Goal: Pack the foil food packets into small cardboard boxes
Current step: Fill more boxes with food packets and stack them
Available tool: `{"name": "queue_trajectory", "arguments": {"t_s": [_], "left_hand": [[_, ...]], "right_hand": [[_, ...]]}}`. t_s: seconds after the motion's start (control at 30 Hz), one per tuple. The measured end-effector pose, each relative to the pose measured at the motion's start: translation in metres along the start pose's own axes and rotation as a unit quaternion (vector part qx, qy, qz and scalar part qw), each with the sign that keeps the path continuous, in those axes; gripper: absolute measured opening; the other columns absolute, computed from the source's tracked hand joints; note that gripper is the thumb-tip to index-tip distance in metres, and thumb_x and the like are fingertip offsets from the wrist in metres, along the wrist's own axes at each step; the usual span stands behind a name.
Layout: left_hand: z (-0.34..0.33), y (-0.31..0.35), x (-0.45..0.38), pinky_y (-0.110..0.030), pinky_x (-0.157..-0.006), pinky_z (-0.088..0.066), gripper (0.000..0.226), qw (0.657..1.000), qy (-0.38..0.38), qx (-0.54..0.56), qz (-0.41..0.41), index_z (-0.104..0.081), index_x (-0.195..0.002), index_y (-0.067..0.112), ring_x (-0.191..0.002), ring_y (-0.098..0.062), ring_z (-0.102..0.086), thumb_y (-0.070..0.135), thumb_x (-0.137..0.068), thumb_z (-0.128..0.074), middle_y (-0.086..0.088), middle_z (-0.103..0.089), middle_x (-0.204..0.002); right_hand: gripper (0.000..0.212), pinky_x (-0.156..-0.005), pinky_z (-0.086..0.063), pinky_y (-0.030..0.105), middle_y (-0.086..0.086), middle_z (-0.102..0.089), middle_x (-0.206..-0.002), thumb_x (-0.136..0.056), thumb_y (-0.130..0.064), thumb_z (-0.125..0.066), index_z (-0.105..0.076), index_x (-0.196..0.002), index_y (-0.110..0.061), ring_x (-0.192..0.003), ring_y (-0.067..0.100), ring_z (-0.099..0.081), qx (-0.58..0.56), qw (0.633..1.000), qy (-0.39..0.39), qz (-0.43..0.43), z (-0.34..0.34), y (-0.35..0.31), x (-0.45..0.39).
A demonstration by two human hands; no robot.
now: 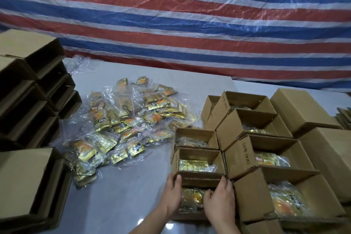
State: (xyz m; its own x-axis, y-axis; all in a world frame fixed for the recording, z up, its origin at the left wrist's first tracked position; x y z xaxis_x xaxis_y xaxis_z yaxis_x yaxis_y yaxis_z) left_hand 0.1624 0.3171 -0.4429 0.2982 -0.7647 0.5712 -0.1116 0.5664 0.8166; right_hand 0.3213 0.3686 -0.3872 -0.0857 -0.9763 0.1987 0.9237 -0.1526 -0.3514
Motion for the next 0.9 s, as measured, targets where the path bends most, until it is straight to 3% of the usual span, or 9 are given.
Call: {"name": "queue_trajectory", "arguments": {"t_s": [0.13,0.27,0.33,0.4,0.43,0.57,0.67,0.8,0.9], "left_hand": [[0.027,0.021,0.013,-0.037,-0.119,-0.017,0.064,0.999,0.032,0.001,-0.011,-0.009,-0.156,0.018,-0.149,-0.023,-0.018,0.048,-0.104,-0.028,-0.004,-0.017,-0.162],[0.069,0.054,0.042,-0.032,-0.115,-0.028,0.059,0.996,0.077,-0.008,-0.05,-0.017,-0.155,0.02,-0.14,-0.018,-0.034,0.045,-0.103,-0.032,-0.002,-0.027,-0.157],[0.091,0.065,0.062,-0.018,-0.095,-0.041,0.054,0.993,0.09,-0.014,-0.074,-0.024,-0.151,0.026,-0.119,-0.004,-0.049,0.045,-0.102,-0.035,0.003,-0.038,-0.147],[0.114,0.069,0.084,-0.005,-0.073,-0.038,0.047,0.989,0.109,-0.024,-0.099,-0.031,-0.145,0.031,-0.1,0.008,-0.05,0.045,-0.101,-0.039,0.011,-0.045,-0.133],[0.126,0.069,0.095,-0.005,-0.071,-0.038,0.044,0.985,0.125,-0.03,-0.113,-0.034,-0.142,0.032,-0.1,0.008,-0.05,0.044,-0.1,-0.041,0.013,-0.047,-0.13],[0.169,0.067,0.139,-0.018,-0.089,-0.044,0.039,0.964,0.199,-0.065,-0.162,-0.044,-0.138,0.028,-0.104,0.01,-0.051,0.039,-0.1,-0.045,0.019,-0.052,-0.125],[0.198,0.071,0.171,-0.019,-0.097,-0.042,0.039,0.946,0.235,-0.099,-0.201,-0.045,-0.137,0.031,-0.108,0.014,-0.047,0.04,-0.099,-0.046,0.026,-0.05,-0.124],[0.244,0.089,0.222,-0.01,-0.098,-0.036,0.032,0.897,0.31,-0.167,-0.267,-0.05,-0.13,0.034,-0.114,0.013,-0.045,0.038,-0.098,-0.049,0.028,-0.049,-0.121],[0.282,0.086,0.259,-0.009,-0.093,-0.037,0.034,0.868,0.361,-0.225,-0.257,-0.051,-0.129,0.033,-0.104,0.008,-0.051,0.041,-0.096,-0.05,0.031,-0.049,-0.118]], "right_hand": [[0.071,-0.121,-0.026,0.041,0.01,-0.024,-0.16,-0.095,-0.03,-0.057,-0.025,-0.154,-0.008,-0.146,0.026,-0.027,-0.031,0.999,-0.02,0.014,0.008,-0.008,0.002],[0.061,-0.113,-0.038,0.043,0.008,-0.041,-0.15,-0.09,-0.024,-0.066,-0.044,-0.146,-0.011,-0.134,0.026,-0.043,-0.085,0.996,-0.026,0.024,0.006,-0.021,0.011],[0.054,-0.111,-0.04,0.045,0.012,-0.049,-0.145,-0.086,-0.018,-0.072,-0.054,-0.136,-0.009,-0.129,0.029,-0.049,-0.084,0.996,-0.031,0.027,-0.002,-0.03,0.018],[0.051,-0.112,-0.038,0.047,0.016,-0.051,-0.143,-0.084,-0.013,-0.074,-0.058,-0.132,-0.005,-0.129,0.032,-0.049,-0.089,0.994,-0.043,0.04,-0.012,-0.044,0.026],[0.049,-0.112,-0.037,0.047,0.017,-0.051,-0.141,-0.085,-0.012,-0.073,-0.058,-0.131,-0.004,-0.129,0.033,-0.049,-0.095,0.993,-0.051,0.055,-0.016,-0.052,0.031],[0.042,-0.103,-0.039,0.042,0.02,-0.054,-0.133,-0.086,-0.006,-0.068,-0.06,-0.127,0.0,-0.12,0.037,-0.053,-0.131,0.978,-0.08,0.14,-0.023,-0.093,0.047],[0.039,-0.099,-0.04,0.04,0.021,-0.058,-0.124,-0.086,-0.001,-0.067,-0.061,-0.124,0.002,-0.114,0.037,-0.056,-0.166,0.96,-0.09,0.205,-0.024,-0.129,0.063],[0.031,-0.09,-0.04,0.03,-0.002,-0.059,-0.112,-0.093,-0.013,-0.061,-0.061,-0.124,-0.013,-0.105,0.014,-0.056,-0.191,0.921,-0.137,0.31,-0.021,-0.193,0.095],[0.028,-0.089,-0.04,0.02,-0.02,-0.058,-0.105,-0.094,-0.014,-0.06,-0.062,-0.119,-0.026,-0.103,0.005,-0.057,-0.188,0.856,-0.194,0.441,-0.02,-0.255,0.137]]}}
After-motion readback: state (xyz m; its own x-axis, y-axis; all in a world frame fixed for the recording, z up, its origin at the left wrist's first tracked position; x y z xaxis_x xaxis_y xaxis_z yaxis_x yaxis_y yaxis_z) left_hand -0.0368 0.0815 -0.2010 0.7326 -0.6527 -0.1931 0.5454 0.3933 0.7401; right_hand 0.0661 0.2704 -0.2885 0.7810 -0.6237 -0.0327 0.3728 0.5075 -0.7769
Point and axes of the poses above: each hand's wrist, its own x-axis away from the middle knuckle, its own z-axis out of the back of the hand, y = z × x, the point moved 6 cm from there along -x, towards the middle knuckle
